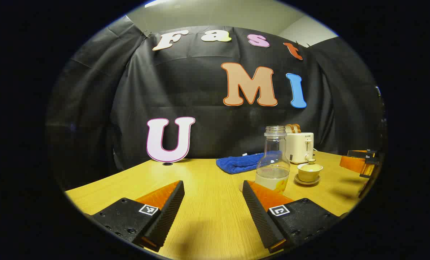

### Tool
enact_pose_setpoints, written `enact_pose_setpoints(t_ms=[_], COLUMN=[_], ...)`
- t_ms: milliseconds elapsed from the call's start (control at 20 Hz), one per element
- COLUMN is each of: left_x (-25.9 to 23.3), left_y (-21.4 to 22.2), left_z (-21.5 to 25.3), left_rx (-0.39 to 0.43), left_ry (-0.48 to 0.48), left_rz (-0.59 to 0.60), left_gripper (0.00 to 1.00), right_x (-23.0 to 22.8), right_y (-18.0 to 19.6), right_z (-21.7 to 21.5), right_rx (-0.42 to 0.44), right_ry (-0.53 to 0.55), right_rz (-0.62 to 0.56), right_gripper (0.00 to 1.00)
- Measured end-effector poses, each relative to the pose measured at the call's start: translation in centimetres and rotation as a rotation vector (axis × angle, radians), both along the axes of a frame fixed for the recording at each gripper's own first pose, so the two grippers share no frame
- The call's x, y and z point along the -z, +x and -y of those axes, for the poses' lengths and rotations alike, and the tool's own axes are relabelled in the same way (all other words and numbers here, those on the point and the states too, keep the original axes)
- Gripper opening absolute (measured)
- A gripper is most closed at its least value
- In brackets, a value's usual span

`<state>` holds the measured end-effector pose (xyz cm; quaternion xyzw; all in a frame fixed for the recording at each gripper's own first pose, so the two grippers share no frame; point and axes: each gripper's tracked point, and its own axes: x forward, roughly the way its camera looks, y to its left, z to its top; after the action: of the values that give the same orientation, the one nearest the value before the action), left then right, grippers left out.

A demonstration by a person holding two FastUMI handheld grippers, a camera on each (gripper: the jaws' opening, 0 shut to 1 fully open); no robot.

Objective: Open the teacup lid with one hand, grasp the water bottle and pour water into the teacup with the other hand; after pouring, place the water bottle on the coaster and then close the teacup lid.

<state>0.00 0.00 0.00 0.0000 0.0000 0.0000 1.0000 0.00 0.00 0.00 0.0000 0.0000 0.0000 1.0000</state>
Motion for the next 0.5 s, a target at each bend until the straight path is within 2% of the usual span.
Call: enact_pose_setpoints(t_ms=[50,200,250,500], left_x=[-0.12,0.02,-0.02,0.05], left_y=[-0.05,0.03,0.02,0.01], left_z=[-0.03,-0.07,-0.03,-0.04], left_rx=[0.0,0.001,0.001,0.003], left_ry=[-0.001,-0.001,0.0,-0.001], left_rz=[-0.001,-0.001,0.001,0.0], left_gripper=[0.94,0.95,0.95,0.94], right_x=[0.03,0.02,0.01,0.04], right_y=[-0.02,0.01,0.0,0.04], right_z=[-0.03,-0.01,-0.02,-0.01], right_rx=[0.0,0.0,0.0,0.0], right_ry=[0.0,0.0,0.0,0.0], right_rz=[0.0,0.0,0.001,0.001], right_gripper=[0.94,0.94,0.96,0.94])
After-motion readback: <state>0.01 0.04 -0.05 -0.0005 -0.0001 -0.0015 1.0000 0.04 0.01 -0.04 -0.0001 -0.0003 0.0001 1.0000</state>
